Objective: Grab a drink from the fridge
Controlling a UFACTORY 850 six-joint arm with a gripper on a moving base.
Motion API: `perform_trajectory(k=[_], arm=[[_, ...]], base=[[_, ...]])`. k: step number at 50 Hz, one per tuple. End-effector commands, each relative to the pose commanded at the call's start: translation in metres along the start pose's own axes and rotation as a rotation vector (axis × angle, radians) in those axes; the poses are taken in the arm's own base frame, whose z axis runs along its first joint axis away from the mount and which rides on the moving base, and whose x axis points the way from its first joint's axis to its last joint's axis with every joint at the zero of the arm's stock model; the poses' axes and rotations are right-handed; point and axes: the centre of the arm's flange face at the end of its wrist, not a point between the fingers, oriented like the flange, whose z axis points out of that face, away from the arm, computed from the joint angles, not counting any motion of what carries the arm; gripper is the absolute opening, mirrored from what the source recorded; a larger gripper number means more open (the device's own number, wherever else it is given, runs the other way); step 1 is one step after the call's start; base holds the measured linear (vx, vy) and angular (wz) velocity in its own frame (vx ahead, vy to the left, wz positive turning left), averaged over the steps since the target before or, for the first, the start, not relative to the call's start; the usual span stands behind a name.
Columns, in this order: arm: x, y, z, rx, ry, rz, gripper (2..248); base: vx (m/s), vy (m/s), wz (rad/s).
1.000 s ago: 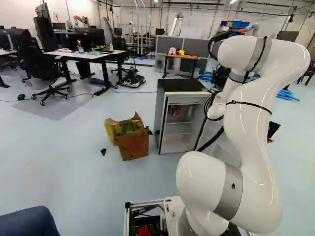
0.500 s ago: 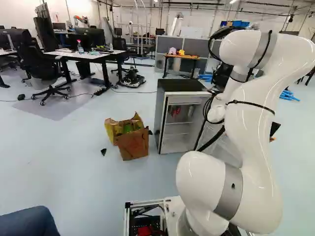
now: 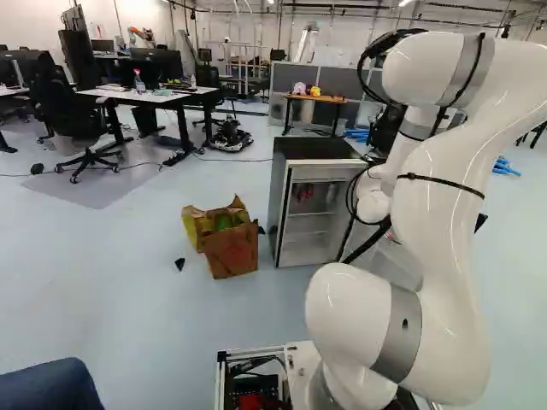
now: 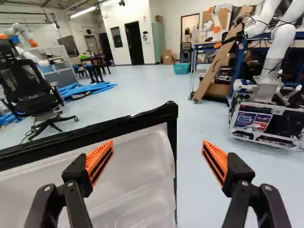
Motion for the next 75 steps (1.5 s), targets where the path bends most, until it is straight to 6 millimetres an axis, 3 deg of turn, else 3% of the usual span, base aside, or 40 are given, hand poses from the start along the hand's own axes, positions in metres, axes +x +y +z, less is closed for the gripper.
perform_trajectory(k=[25,75], arm=[[0.001,0.01,-0.046,0.266,-0.036,-0.101,247],[-0.005,-0.029,-0.066,0.773,-0.042,-0.229,247]], base=[[0.0,0.0,0.0],[0.0,0.0,0.0]])
